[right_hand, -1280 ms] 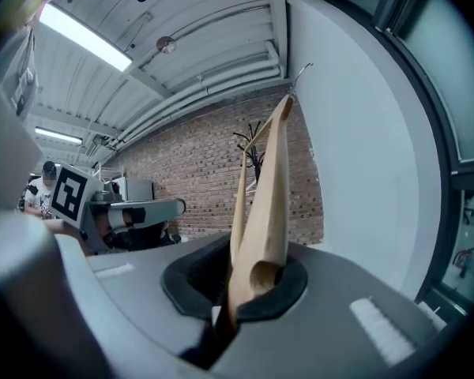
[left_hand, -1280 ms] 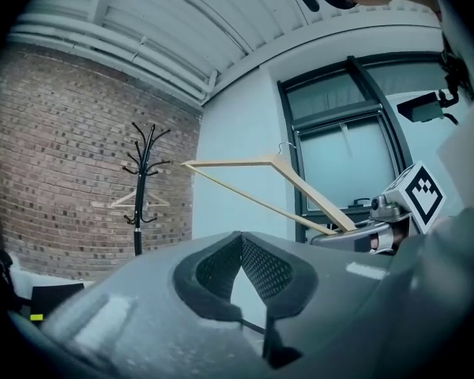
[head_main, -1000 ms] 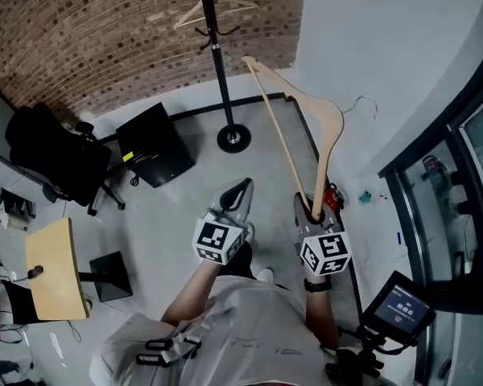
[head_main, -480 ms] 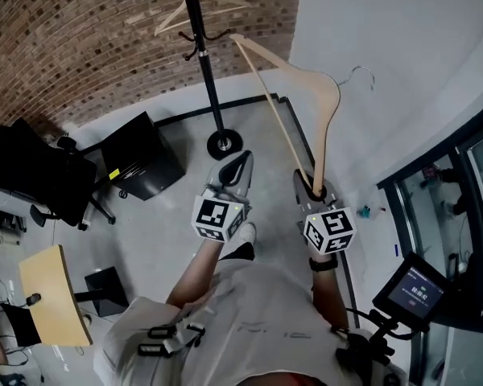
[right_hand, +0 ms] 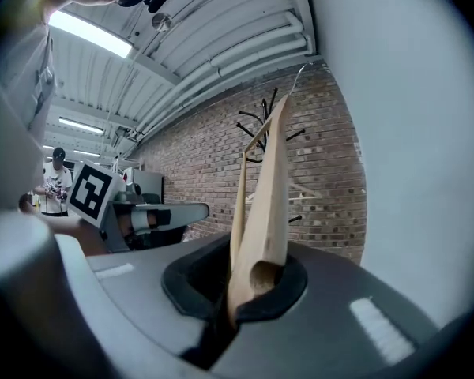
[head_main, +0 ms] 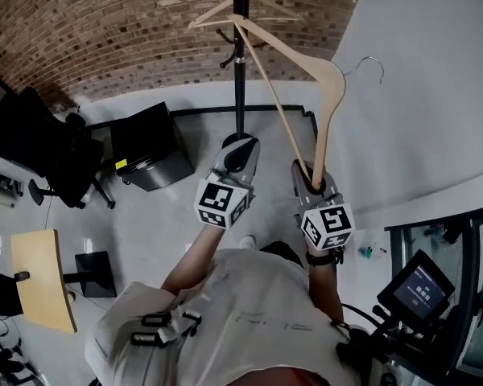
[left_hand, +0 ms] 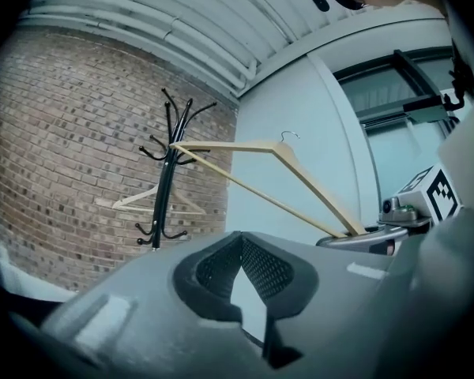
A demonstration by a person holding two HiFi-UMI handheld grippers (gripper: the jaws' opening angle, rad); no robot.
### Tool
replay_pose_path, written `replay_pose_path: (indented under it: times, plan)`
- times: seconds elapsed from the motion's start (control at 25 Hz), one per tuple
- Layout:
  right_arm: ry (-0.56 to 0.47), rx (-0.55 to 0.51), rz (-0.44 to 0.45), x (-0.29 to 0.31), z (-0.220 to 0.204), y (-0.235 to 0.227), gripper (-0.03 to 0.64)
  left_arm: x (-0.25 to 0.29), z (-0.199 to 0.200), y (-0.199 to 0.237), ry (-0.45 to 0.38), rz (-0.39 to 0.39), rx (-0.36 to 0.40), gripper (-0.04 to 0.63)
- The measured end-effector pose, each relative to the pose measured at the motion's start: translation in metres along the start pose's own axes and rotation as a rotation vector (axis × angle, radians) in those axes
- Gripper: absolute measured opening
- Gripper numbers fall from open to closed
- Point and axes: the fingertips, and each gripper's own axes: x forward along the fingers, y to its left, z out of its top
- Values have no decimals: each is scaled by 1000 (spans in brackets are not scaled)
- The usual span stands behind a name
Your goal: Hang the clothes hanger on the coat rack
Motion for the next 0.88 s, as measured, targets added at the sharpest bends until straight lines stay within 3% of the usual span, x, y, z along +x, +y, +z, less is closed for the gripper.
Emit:
replay_pose_path:
  times: [0.28, 0.48, 0.88]
  plan:
    - [12, -38, 155, 101, 3, -40, 5, 51, -14, 82, 22, 176, -15, 0]
    - [23, -78, 273, 138, 11, -49, 5, 60, -8, 108, 15, 278, -7, 0]
    - [-30, -248, 675, 232, 81, -53, 6, 59, 44, 162, -79, 539, 80, 0]
